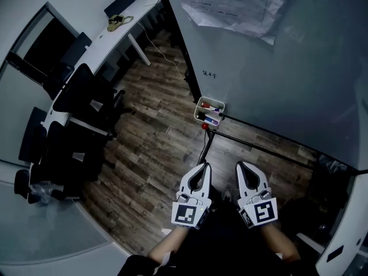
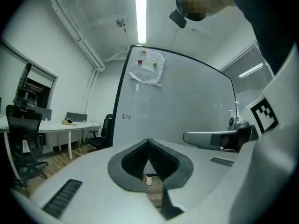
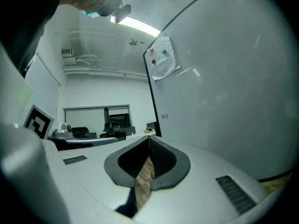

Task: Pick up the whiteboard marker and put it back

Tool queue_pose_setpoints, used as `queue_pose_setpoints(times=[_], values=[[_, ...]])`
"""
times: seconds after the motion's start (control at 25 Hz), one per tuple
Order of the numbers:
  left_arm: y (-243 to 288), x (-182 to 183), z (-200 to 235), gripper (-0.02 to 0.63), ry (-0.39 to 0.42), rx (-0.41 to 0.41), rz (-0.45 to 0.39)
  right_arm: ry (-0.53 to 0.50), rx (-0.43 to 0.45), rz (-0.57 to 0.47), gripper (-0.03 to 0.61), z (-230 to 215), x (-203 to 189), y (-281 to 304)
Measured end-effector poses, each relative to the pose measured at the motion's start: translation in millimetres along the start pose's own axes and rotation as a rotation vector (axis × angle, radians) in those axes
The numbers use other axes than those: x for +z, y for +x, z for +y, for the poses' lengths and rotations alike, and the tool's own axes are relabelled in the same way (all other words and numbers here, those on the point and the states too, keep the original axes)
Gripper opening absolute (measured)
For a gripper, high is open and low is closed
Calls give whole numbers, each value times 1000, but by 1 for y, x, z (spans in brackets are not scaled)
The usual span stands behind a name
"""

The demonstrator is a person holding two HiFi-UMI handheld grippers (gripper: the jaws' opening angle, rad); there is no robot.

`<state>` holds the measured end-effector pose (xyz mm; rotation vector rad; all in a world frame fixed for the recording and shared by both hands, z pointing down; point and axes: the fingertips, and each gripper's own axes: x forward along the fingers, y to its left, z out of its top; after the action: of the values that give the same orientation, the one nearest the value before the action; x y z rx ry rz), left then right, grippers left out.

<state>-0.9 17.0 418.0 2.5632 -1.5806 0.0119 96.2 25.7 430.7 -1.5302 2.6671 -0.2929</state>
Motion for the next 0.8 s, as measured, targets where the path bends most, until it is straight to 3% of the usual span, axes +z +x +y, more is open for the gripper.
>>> queue_pose_setpoints(times=[0.32,0.72,0.8], values=[[10,-1,9,8,1,16,25,13,0,25,15,-2,-9,21],[58,1,44,8,-6,-22,21,-37,-89,76,17,-27,-12,82],[67,2,52,8,-10,-33,13,-27,-89,46,17,-27,-10,97]])
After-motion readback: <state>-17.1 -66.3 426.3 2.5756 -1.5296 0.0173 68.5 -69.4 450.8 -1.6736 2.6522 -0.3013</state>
